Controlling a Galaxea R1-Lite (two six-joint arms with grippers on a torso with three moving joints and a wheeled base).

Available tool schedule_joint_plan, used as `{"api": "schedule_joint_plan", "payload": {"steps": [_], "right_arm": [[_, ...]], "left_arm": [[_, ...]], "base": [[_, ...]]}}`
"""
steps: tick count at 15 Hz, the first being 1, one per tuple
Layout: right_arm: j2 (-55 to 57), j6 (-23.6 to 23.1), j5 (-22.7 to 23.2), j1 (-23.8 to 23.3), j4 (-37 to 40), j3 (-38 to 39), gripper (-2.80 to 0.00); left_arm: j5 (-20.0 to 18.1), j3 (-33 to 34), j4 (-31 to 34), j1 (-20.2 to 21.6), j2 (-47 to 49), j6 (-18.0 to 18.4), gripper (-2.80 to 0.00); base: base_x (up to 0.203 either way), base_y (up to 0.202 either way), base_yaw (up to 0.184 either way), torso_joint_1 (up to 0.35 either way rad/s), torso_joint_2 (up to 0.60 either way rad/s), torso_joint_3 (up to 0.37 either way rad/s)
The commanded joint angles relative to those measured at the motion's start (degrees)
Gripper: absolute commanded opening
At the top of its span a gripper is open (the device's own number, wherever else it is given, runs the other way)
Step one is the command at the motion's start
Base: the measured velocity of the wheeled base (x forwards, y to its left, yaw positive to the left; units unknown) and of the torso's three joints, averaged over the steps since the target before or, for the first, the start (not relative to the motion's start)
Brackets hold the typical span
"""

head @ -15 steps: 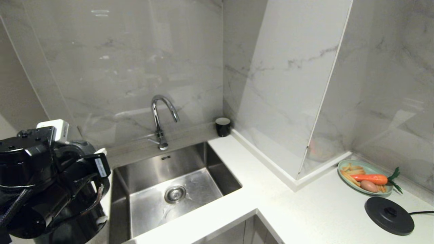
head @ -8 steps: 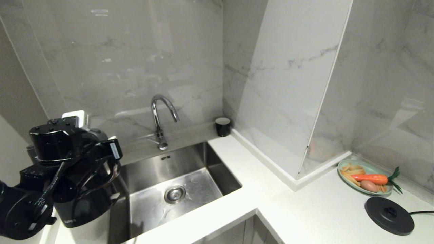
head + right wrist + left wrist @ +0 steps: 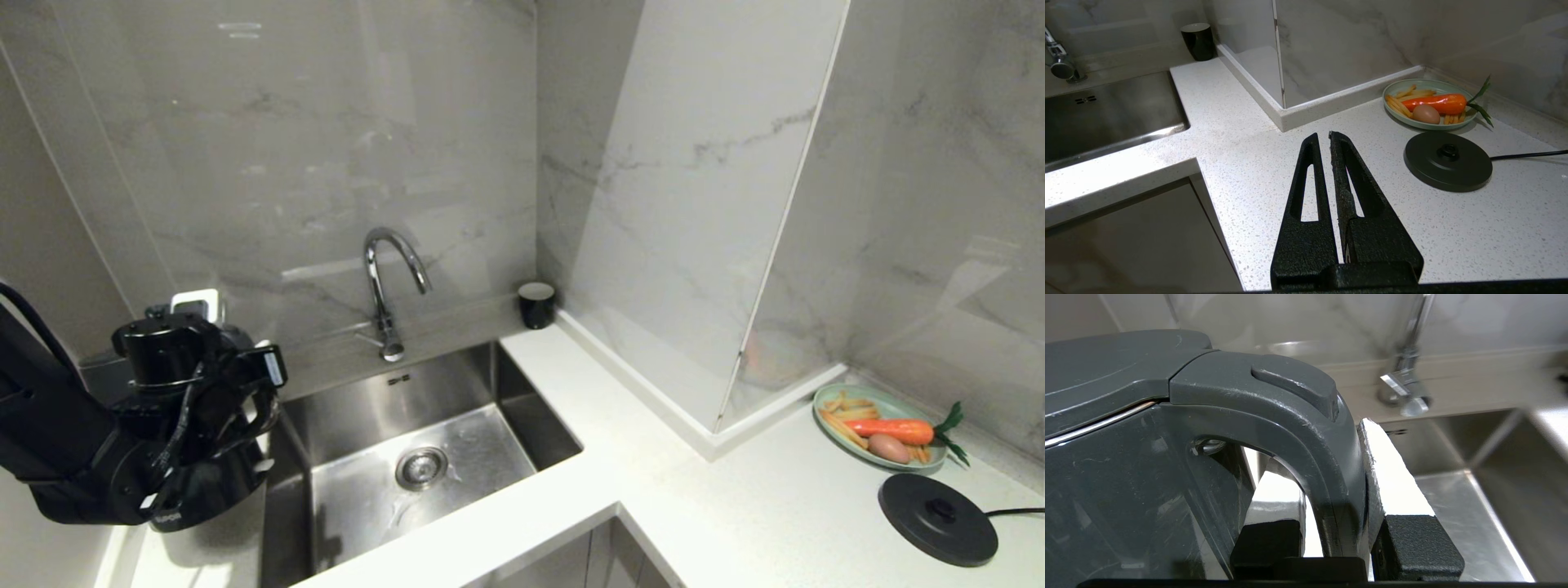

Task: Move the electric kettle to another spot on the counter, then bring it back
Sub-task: Place it by the sink

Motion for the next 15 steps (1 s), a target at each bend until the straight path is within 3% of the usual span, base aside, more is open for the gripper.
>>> {"api": "schedule_joint_plan", "payload": {"steps": [1, 7, 11, 15], "right_arm": [[0.0, 0.0, 0.1, 0.0, 0.0, 0.0, -2.80], [0.0, 0.0, 0.0, 0.0, 0.0, 0.0, -2.80], [0.0, 0.0, 0.1, 0.0, 0.0, 0.0, -2.80], [0.0, 0.0, 0.1, 0.0, 0.0, 0.0, -2.80]], "left_arm": [[-0.2, 0.5, -1.6, 1.2, 3.6, 0.1, -2.80], [-0.4, 6.6, -7.7, 1.8, 6.3, -0.2, -2.80], [0.1, 12.2, -19.3, 1.3, 11.3, -0.1, -2.80], [0.1, 17.0, -20.1, 0.6, 14.5, -0.3, -2.80]], "base": [[0.000, 0.000, 0.000, 0.000, 0.00, 0.000], [0.000, 0.000, 0.000, 0.000, 0.00, 0.000], [0.000, 0.000, 0.000, 0.000, 0.00, 0.000], [0.000, 0.000, 0.000, 0.000, 0.00, 0.000]]}}
